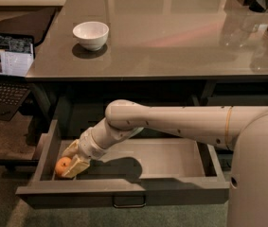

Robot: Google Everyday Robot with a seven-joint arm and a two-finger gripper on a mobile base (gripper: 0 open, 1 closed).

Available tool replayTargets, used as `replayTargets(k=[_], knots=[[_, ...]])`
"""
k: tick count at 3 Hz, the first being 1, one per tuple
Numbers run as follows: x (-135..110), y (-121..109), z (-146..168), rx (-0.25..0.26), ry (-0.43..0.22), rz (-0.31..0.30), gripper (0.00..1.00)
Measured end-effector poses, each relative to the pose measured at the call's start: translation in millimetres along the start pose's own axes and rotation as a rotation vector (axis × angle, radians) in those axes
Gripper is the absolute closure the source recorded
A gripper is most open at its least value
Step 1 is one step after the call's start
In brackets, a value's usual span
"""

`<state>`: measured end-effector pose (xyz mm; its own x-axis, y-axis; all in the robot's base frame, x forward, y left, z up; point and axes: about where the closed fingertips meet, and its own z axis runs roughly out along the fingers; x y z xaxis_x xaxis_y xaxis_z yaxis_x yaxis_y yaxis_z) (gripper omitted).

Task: Pick orange can from top drawer and place on counter

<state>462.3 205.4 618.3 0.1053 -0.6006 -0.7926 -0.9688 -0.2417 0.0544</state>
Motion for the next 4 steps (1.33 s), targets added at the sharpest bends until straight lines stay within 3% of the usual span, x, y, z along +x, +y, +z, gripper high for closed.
replayTargets(k=[2,4], knots=[[-24,-1,-45,0.061,0.002,-0.05,1.0],[-95,-22,-127,0.186,0.074,-0.174,1.0]])
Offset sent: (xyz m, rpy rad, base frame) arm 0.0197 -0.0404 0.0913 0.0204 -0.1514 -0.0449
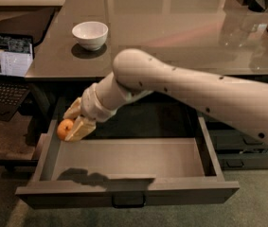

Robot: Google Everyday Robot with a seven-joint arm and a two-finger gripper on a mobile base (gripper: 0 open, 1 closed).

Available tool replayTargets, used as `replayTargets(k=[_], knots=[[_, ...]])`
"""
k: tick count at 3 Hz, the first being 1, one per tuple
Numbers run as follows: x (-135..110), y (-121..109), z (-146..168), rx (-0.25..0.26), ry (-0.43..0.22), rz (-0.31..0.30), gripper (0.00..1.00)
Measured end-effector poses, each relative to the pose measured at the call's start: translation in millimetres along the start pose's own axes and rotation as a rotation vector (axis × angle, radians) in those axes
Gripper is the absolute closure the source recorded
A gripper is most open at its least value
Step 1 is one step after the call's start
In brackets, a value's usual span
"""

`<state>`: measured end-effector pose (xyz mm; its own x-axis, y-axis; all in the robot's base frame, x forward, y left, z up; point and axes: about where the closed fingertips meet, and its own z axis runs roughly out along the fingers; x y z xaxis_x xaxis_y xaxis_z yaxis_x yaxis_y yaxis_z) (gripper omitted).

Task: Pick orange can from top drawer and place on counter

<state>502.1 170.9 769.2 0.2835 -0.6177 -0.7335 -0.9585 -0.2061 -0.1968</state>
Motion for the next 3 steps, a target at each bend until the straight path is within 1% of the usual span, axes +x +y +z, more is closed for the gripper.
replayTargets(k=[1,2,3], knots=[[-31,-30,-24,0.044,0.022,-0.043,1.0],[-82,-101,-57,0.098,0.035,-0.074,1.0],[-82,-100,-57,0.098,0.035,-0.074,1.0]])
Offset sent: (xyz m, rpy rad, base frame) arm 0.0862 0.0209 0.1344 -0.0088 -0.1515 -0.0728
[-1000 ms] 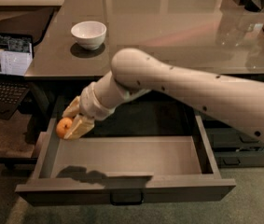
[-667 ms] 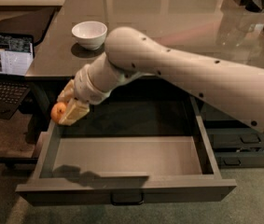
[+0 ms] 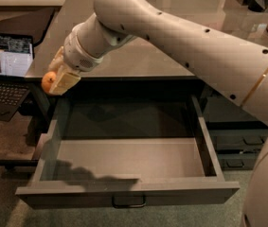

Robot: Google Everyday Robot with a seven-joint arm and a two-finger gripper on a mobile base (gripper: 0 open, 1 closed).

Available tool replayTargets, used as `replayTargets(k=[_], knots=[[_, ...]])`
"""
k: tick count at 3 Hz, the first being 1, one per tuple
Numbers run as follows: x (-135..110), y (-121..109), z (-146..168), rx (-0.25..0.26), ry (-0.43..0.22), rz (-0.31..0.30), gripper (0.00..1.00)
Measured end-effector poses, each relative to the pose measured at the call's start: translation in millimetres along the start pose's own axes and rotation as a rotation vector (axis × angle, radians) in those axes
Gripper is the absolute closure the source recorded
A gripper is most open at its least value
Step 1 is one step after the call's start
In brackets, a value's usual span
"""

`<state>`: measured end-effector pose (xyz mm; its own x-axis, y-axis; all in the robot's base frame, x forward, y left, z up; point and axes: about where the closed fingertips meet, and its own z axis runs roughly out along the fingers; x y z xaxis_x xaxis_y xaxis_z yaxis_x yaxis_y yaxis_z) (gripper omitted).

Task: Pick orange can from top drawer and place on counter

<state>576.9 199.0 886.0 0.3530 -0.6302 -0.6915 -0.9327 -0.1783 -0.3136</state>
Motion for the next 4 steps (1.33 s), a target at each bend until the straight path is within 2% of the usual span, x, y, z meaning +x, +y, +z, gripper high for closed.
replayTargets(k=[1,3,4], knots=[[9,-9,-11,0.047,-0.004,0.027,1.0],[31,-51,-45,0.152,0.022,0.102,1.0],[58,-69,-53,0.191,0.005,0.179,1.0]])
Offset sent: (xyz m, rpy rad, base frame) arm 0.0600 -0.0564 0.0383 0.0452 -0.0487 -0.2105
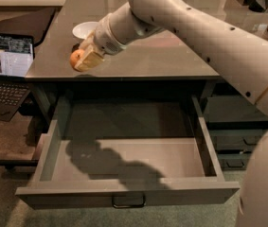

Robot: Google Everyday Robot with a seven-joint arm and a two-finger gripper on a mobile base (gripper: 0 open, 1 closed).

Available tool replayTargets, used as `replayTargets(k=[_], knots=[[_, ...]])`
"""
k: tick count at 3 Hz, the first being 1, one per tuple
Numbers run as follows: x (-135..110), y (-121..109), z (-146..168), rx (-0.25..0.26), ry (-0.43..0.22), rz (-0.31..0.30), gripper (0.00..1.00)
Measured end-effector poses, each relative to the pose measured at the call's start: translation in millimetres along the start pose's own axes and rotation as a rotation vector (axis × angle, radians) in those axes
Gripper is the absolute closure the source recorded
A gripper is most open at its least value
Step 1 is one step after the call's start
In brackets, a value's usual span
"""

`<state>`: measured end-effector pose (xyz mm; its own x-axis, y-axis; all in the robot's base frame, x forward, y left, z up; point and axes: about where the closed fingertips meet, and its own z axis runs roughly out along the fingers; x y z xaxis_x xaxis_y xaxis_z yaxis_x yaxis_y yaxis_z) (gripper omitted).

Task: Pick orange can from top drawer and place on counter

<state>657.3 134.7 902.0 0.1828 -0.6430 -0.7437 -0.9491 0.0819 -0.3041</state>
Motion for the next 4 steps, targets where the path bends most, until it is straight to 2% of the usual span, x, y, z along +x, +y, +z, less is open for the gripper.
replayTargets(k=[1,2,4], knots=[[28,-17,2,0.012,-0.021,0.085,1.0],[44,-29,3,0.01,-0.025,0.141,1.0],[53,-42,1,0.038,-0.022,0.198,1.0]])
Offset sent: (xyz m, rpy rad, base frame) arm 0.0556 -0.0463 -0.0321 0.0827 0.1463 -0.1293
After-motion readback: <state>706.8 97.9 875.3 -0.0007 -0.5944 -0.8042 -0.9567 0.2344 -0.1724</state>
